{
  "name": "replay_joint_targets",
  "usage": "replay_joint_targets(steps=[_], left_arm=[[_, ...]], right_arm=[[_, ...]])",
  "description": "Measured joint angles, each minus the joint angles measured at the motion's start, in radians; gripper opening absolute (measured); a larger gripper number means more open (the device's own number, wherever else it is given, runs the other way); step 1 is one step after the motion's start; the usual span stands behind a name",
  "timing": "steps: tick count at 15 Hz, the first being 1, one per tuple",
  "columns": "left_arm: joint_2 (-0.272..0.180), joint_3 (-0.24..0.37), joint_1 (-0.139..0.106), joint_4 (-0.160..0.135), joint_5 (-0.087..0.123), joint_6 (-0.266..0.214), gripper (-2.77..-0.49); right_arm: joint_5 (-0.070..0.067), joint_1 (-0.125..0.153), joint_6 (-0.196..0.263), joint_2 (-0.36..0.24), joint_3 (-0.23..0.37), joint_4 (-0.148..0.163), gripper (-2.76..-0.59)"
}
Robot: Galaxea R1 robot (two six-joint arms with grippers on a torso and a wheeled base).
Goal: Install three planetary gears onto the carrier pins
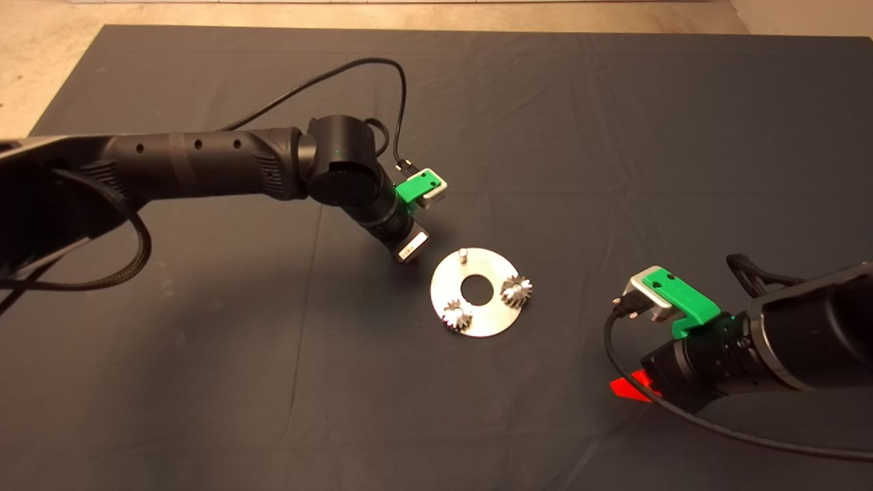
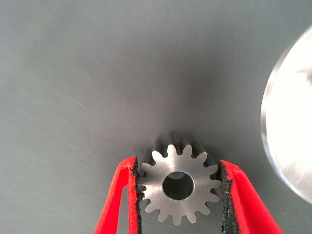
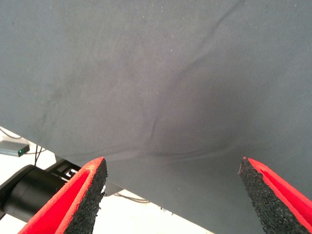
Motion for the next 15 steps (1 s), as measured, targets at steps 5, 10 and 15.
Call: replay_joint_targets(steps=[5,10,15], left_arm=[[0.044,0.000,-0.045,-0.011,0.014,-0.024,-2.56],[0.062,0.001,-0.079,-0.042,0.034,-0.050,-2.56],[0.078,0.081,-0.081,-0.052,0.035,-0.151,-2.56]], right_arm=[[0.000,0.000,0.000,0.003,0.000,0.000,-1.34],[0.001,0.000,0.000,0.009,0.000,0.000,-1.34],[0.000,0.000,0.000,0.011,0.000,0.001,-1.34]])
